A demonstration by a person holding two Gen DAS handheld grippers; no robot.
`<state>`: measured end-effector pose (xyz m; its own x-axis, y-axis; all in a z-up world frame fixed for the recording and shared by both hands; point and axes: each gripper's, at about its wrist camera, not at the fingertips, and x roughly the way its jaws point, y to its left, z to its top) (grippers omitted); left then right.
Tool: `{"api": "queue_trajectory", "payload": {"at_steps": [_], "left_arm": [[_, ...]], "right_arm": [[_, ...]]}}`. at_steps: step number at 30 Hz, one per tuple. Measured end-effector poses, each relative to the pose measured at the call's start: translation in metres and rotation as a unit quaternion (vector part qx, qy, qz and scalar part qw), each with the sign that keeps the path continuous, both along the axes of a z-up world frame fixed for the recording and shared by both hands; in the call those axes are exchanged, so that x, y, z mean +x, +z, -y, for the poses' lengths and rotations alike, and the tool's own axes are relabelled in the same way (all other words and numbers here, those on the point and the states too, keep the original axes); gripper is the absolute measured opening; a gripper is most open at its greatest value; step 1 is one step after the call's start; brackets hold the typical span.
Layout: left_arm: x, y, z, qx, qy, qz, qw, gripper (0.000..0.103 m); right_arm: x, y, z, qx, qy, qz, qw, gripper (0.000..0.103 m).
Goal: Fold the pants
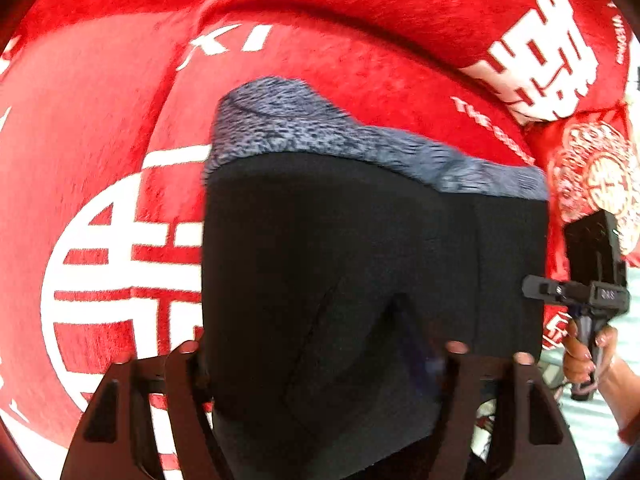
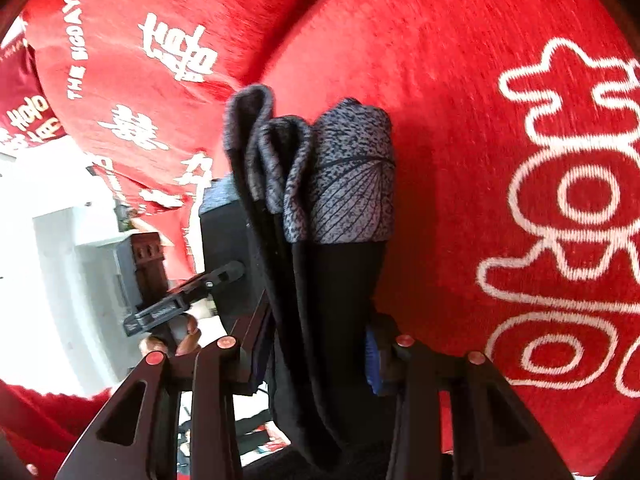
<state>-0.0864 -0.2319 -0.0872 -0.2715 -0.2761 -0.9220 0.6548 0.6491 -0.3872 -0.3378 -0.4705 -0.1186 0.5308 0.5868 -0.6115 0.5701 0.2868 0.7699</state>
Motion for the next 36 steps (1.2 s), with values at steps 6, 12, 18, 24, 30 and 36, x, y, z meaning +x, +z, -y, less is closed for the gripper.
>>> {"api": "queue_trajectory", "payload": {"at_steps": [6, 12, 18, 24, 30, 36], "left_arm": [[0.000, 0.016, -0.015, 0.017, 0.002, 0.088, 0.9959, 0.090], [-0.005, 0.052, -0.031, 0.001, -0.001, 0.141, 0.9900, 0.090], [-0.037, 0.052, -0.022, 0.012, -0.029, 0.154, 0.9876, 0.090], [-0.061, 0.018, -0.024, 0.049, -0.021, 0.171, 0.9838, 0.092], [-0.051, 0.012, -0.032, 0.055, 0.012, 0.151, 0.9869, 0.103], [-0.067, 0.036, -0.034, 0.091, -0.021, 0.194, 0.9765, 0.103]], "right_arm": [[0.008, 0.017, -0.012, -0.077, 0.002, -0.056, 0.995, 0.056], [-0.006, 0.063, -0.031, -0.219, 0.001, -0.112, 0.969, 0.038], [-0.006, 0.097, -0.068, -0.278, -0.003, -0.103, 0.955, 0.018], [0.000, 0.073, -0.093, -0.284, 0.039, -0.144, 0.947, 0.017], [0.005, 0.066, -0.090, -0.286, 0.030, -0.154, 0.945, 0.017], [0.008, 0.083, -0.105, -0.293, 0.034, -0.181, 0.938, 0.029]]}}
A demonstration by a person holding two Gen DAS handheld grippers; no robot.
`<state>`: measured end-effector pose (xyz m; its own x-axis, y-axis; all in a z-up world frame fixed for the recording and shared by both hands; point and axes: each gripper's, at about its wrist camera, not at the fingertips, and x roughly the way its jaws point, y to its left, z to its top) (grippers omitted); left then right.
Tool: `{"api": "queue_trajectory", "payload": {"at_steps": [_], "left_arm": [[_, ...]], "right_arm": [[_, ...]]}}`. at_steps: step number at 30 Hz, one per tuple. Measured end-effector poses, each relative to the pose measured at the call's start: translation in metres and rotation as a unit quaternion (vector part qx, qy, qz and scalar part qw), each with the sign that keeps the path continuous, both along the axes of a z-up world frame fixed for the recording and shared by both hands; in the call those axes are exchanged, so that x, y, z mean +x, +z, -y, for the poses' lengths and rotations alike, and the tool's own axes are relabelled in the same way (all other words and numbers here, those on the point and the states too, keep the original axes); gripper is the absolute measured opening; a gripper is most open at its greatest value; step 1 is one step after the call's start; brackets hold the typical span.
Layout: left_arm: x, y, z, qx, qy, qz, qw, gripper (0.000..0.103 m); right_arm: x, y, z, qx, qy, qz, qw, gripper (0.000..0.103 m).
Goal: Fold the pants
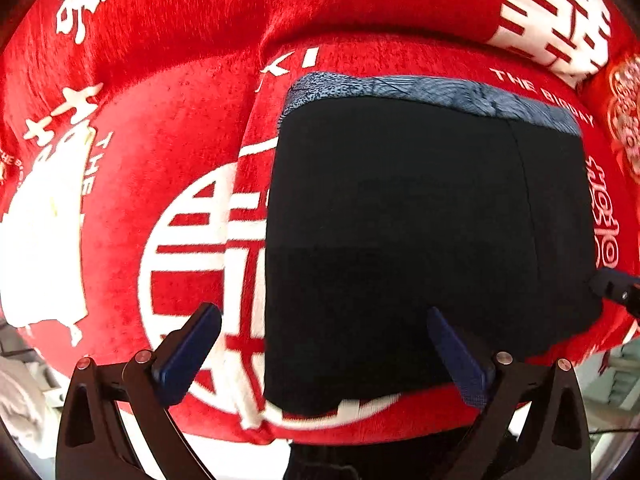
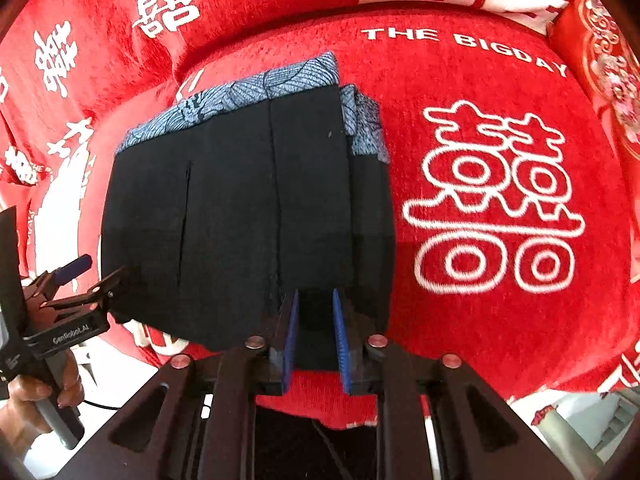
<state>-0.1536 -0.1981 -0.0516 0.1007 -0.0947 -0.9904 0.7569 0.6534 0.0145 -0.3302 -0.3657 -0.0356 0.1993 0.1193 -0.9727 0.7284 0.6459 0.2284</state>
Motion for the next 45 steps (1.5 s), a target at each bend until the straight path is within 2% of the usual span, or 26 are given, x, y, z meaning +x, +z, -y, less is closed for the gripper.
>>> {"api": "queue_trajectory", "payload": {"at_steps": [2, 7, 9, 10, 11, 12, 16, 18, 23, 27, 32, 36, 45], "left_arm": [[-0.004, 0.010, -0.007, 0.005, -0.002, 0.000, 1.0000, 0.103], [-0.010, 0.034, -0.023, 0.009, 0.000, -0.004, 1.0000, 0.103], [-0.012, 0.042, -0.027, 0.017, -0.003, -0.003, 0.9999, 0.103], [-0.013, 0.045, -0.027, 0.020, -0.005, -0.001, 0.9998, 0.103], [-0.014, 0.048, -0.028, 0.024, -0.007, 0.001, 0.9997, 0.103], [-0.014, 0.051, -0.030, 0.026, -0.008, -0.001, 0.9996, 0.103], [-0.016, 0.067, -0.038, 0.018, -0.008, -0.007, 0.9998, 0.103], [-0.016, 0.075, -0.041, 0.009, -0.006, -0.007, 0.9999, 0.103], [-0.019, 0.100, -0.047, -0.002, -0.005, 0.016, 0.9999, 0.103], [-0.021, 0.116, -0.052, -0.014, -0.003, 0.011, 0.9998, 0.103], [-0.033, 0.137, -0.052, -0.010, -0.032, 0.038, 0.9987, 0.103], [-0.040, 0.149, -0.052, -0.015, -0.043, 0.043, 0.9981, 0.103], [-0.053, 0.157, -0.055, 0.000, 0.007, 0.052, 0.9986, 0.103]], "right_arm": [[-0.006, 0.006, -0.004, 0.004, -0.008, -0.004, 1.000, 0.042], [-0.017, 0.025, -0.020, 0.007, -0.023, -0.017, 1.000, 0.051], [-0.017, 0.033, -0.026, 0.007, -0.024, -0.016, 1.000, 0.057], [-0.016, 0.040, -0.031, 0.004, -0.022, -0.016, 1.000, 0.065], [-0.014, 0.045, -0.034, -0.001, -0.019, -0.017, 1.000, 0.076], [-0.012, 0.052, -0.039, -0.014, -0.016, -0.017, 1.000, 0.081], [-0.005, 0.070, -0.052, -0.054, -0.012, -0.022, 0.998, 0.087], [-0.003, 0.079, -0.056, -0.069, -0.014, -0.019, 0.997, 0.101], [-0.001, 0.101, -0.068, -0.082, -0.016, -0.020, 0.996, 0.103], [-0.004, 0.115, -0.078, -0.085, -0.019, -0.030, 0.996, 0.103], [-0.011, 0.128, -0.085, -0.080, -0.031, -0.039, 0.996, 0.103], [-0.013, 0.137, -0.087, -0.084, -0.032, -0.040, 0.995, 0.103], [-0.018, 0.152, -0.077, -0.105, 0.002, -0.049, 0.993, 0.103]]}}
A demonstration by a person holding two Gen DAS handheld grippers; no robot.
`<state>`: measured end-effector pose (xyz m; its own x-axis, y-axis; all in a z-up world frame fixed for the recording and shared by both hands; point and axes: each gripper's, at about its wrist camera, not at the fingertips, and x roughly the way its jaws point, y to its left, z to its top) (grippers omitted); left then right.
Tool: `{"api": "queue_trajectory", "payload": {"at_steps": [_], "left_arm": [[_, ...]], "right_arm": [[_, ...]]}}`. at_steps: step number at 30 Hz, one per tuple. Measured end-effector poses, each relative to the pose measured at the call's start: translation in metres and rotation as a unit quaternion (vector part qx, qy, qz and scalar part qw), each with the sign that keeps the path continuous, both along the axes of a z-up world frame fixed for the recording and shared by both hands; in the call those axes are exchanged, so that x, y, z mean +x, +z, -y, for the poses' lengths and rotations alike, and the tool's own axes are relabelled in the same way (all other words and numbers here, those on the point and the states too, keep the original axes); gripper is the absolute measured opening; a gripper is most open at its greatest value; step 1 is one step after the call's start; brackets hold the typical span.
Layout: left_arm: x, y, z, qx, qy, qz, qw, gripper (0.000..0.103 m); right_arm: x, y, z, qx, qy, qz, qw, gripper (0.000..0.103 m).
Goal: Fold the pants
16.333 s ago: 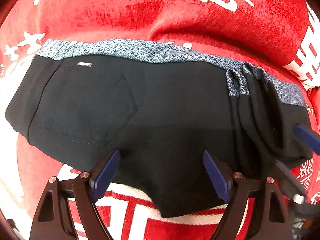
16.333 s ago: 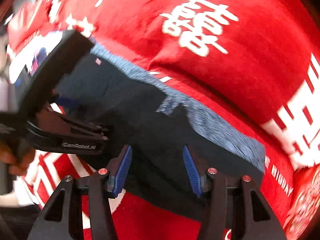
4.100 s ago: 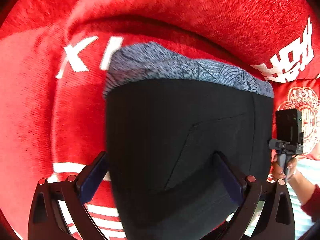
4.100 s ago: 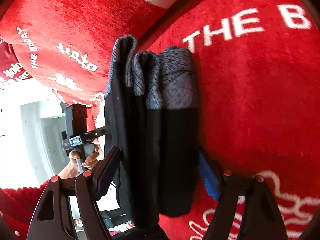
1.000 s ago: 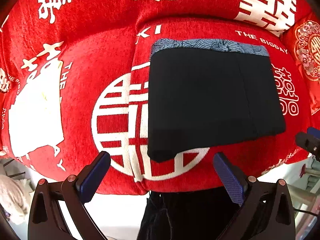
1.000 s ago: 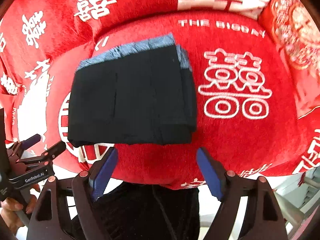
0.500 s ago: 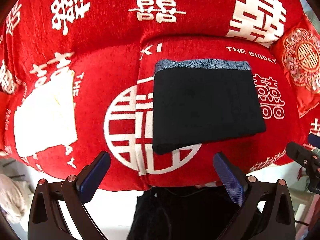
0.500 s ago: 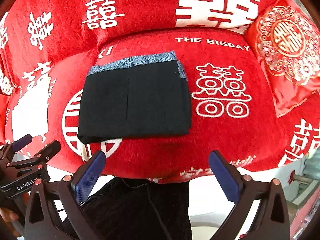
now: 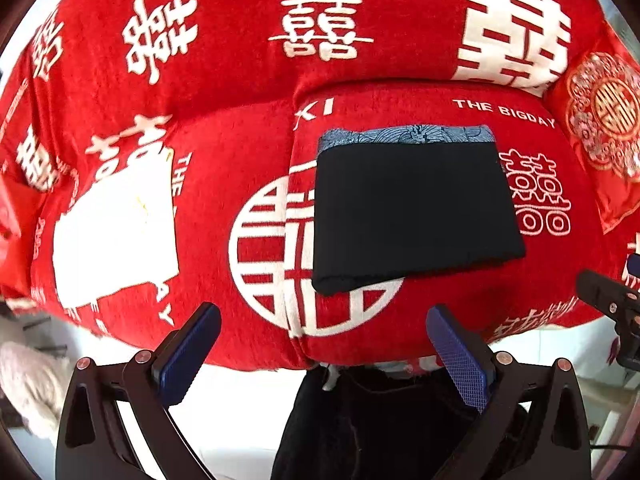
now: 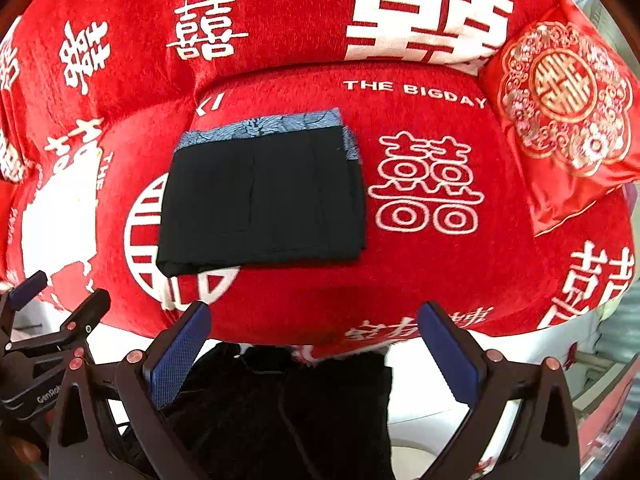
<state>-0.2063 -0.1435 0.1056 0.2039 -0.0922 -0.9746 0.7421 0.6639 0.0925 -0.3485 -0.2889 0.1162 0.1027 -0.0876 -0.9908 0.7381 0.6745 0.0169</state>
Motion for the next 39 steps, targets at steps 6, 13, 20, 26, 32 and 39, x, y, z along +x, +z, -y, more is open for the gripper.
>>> {"api": "queue_trajectory", "payload": {"at_steps": [6, 13, 20, 26, 32, 39], "left_arm": [[-0.016, 0.005, 0.006, 0.009, 0.005, 0.006, 0.9999, 0.103], [-0.022, 0.011, 0.010, 0.012, 0.013, 0.007, 0.9998, 0.103], [-0.024, 0.013, 0.012, 0.015, 0.009, 0.017, 0.9997, 0.103], [-0.025, 0.015, 0.014, 0.016, 0.004, 0.019, 0.9997, 0.103], [-0.024, 0.017, 0.015, 0.013, 0.000, 0.021, 0.9997, 0.103], [-0.026, 0.018, 0.016, 0.012, -0.010, 0.025, 0.9996, 0.103]], "right_arm": [[-0.005, 0.004, 0.005, -0.001, 0.019, 0.000, 1.000, 0.103], [-0.003, 0.008, 0.004, -0.016, 0.035, 0.001, 0.999, 0.103], [-0.001, 0.008, 0.002, -0.020, 0.040, 0.000, 0.999, 0.103], [0.002, 0.009, 0.002, -0.020, 0.041, 0.002, 0.999, 0.103], [0.002, 0.010, 0.002, -0.021, 0.041, 0.002, 0.999, 0.103], [0.003, 0.010, 0.003, -0.020, 0.042, 0.002, 0.999, 0.103]]}}
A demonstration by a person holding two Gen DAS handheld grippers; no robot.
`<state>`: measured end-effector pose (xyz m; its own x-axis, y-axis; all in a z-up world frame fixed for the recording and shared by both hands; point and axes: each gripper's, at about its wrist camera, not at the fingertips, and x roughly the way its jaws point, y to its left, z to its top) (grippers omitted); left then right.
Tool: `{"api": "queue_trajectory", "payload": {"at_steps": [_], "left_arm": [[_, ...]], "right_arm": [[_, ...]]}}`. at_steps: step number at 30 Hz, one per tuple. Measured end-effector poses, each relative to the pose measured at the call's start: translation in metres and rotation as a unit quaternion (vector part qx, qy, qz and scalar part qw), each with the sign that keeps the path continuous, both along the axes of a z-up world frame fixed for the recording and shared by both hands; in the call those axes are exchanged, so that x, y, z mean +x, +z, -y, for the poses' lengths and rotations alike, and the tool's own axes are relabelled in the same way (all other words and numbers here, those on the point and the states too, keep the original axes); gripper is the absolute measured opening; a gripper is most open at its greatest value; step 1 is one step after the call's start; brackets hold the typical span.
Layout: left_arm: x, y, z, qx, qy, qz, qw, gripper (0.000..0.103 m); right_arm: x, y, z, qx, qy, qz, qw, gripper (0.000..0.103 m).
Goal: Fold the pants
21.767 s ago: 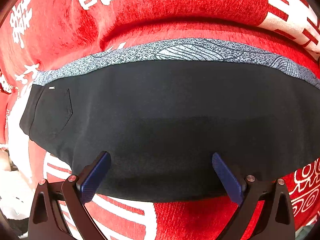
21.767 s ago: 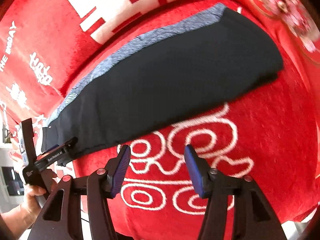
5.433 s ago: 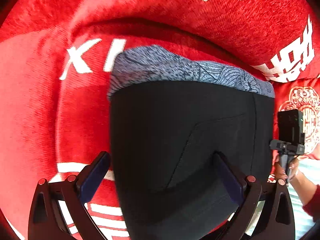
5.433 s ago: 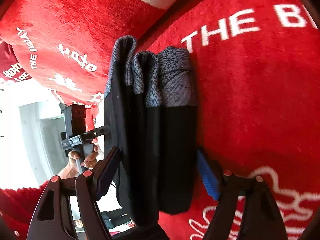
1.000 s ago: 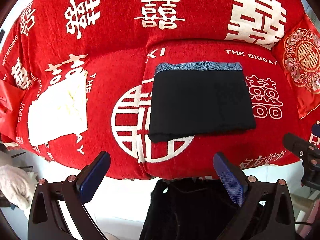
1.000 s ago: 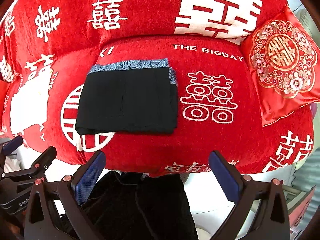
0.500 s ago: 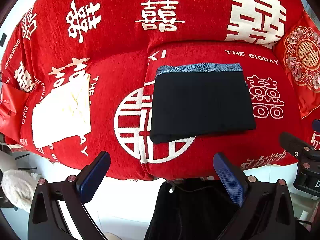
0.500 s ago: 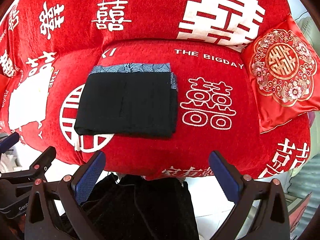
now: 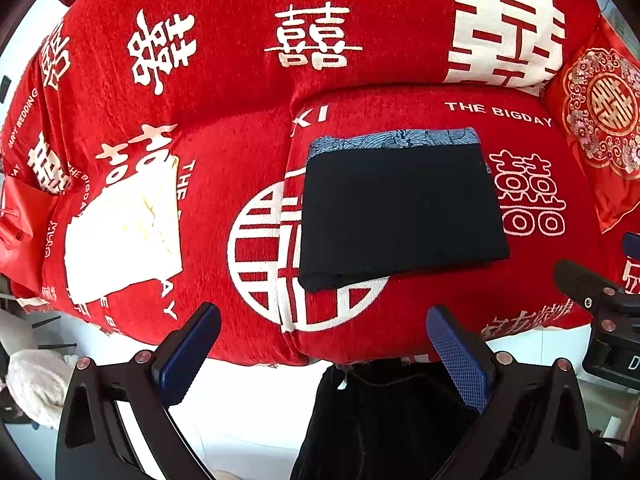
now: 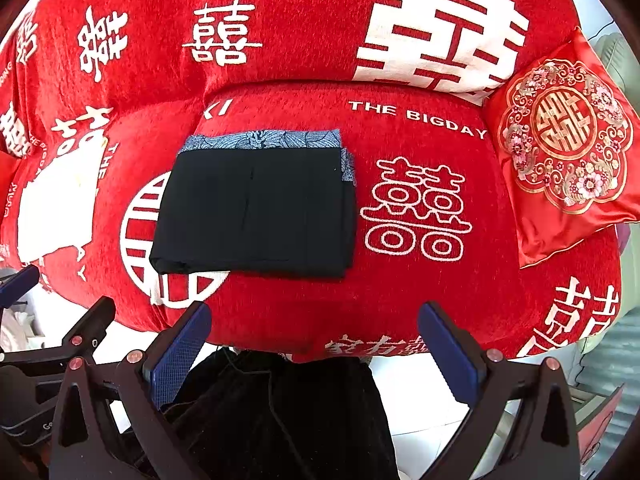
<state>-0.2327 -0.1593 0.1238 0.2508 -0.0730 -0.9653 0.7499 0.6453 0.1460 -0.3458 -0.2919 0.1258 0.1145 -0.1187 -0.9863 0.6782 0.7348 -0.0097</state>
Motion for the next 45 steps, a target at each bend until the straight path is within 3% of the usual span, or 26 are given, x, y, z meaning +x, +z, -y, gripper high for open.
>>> {"api": "queue_trajectory", "payload": {"at_steps": [45], "left_arm": [[-0.0001, 0.0000, 0.0037, -0.006, -0.003, -0.001, 1.0000, 0.103]], "right_arm": [[0.0004, 0.0002, -0.0034, -0.001, -0.006, 0.000, 1.000, 0.103]]}}
